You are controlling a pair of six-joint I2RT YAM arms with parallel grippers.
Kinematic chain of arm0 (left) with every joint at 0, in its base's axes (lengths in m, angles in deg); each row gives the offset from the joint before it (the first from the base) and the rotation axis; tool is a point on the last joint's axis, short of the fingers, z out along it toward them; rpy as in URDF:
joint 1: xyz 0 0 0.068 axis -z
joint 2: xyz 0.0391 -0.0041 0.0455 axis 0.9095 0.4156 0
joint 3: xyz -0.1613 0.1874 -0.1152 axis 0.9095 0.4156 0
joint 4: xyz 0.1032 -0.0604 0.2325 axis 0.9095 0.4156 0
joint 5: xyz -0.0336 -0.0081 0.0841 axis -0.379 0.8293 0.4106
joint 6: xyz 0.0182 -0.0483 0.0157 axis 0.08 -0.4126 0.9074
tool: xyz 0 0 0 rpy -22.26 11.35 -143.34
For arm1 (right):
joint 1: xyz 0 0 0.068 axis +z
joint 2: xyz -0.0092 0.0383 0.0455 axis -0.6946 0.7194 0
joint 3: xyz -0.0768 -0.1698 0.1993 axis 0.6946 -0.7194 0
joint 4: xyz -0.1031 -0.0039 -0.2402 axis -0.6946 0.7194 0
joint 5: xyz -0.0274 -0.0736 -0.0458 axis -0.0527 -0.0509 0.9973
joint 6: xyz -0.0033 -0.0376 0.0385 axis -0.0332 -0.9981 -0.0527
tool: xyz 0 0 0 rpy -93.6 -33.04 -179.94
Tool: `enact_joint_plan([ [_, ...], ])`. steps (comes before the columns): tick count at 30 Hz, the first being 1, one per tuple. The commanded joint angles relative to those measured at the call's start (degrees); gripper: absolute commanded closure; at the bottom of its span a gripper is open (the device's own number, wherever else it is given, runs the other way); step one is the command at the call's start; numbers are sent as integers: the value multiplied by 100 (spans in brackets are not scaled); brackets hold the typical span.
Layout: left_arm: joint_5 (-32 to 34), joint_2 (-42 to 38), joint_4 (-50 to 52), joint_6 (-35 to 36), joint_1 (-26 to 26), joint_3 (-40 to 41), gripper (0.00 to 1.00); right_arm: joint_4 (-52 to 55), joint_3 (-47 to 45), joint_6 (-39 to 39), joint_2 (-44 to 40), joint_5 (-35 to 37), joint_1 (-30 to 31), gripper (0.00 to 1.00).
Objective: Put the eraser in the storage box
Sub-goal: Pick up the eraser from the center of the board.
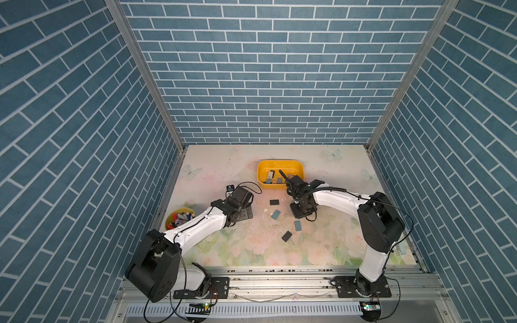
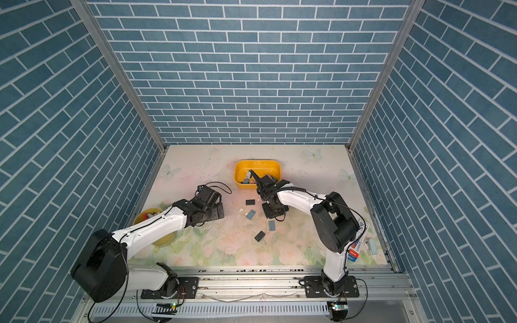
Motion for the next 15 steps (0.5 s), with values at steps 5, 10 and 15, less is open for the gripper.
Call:
enact_joint_plan([
  [5,96,119,-17,45,13,33,1,642,1256,-66,-55,240,-39,80],
  [10,105,122,-52,70,13,40,1,918,2193,-252,390,-26,-378,80],
  [15,-17,177,-170,113,10,74,1,1280,3269,-388,1170,-461,-826,80],
])
